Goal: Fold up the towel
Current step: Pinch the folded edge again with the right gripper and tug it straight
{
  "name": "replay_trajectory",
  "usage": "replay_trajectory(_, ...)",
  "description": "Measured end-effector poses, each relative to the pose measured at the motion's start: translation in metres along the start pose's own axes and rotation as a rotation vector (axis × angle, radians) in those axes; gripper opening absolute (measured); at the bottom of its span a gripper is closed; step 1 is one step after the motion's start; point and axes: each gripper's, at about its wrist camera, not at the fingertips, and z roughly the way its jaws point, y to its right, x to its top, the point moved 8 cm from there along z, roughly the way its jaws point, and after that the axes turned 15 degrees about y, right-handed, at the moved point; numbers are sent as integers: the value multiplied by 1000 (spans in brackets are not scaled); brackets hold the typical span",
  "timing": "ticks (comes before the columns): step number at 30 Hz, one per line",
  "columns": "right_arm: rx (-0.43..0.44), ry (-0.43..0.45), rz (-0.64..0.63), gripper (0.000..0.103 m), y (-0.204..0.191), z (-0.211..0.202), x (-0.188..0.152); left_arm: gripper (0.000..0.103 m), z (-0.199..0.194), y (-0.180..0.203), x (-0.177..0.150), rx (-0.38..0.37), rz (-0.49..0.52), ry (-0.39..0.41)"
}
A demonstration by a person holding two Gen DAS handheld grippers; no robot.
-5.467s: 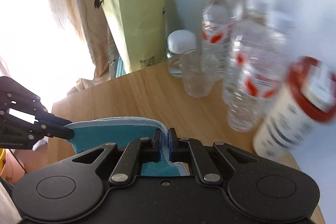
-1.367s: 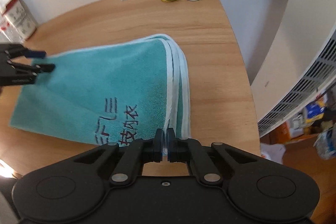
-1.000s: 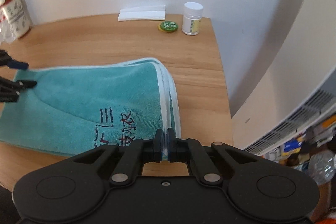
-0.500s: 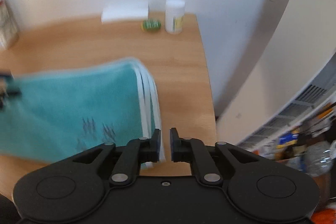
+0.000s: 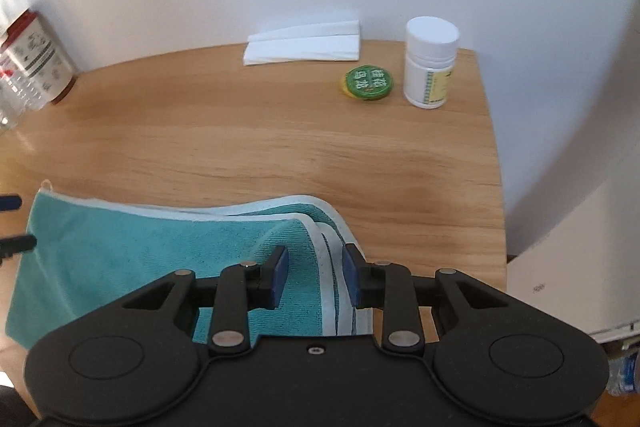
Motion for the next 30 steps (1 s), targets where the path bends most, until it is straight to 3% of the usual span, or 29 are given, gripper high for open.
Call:
replay_trajectory(1, 12, -2, 2, 26, 1, 2, 0, 56, 0, -2, 0, 5, -5, 0)
replay_trajectory(2, 23, -5, 4, 12, 2, 3, 0, 56, -1, -5, 0, 14, -9, -3)
replay_trajectory(3, 37, -11, 8, 8, 3, 5, 0, 56, -1, -8, -1, 23, -13, -7)
replay_trajectory(10, 72, 7, 14, 6, 2, 7, 9, 56, -3, -25, -4, 59, -55, -27)
replay_trajectory(16, -4, 44, -2, 6, 5, -2, 18, 56, -3, -32, -9, 67, -60, -45)
replay_trajectory(20, -55, -25, -23, 12, 10, 19, 0, 56, -1, -33, -13, 72, -52, -64)
replay_trajectory(23, -97, -15, -62, 36, 9, 25, -3, 56, -3, -29, -13, 49, -32, -77)
replay_trajectory(30, -150, -9, -87, 36, 21, -11, -5, 59, -10, -21, -8, 23, -25, -58)
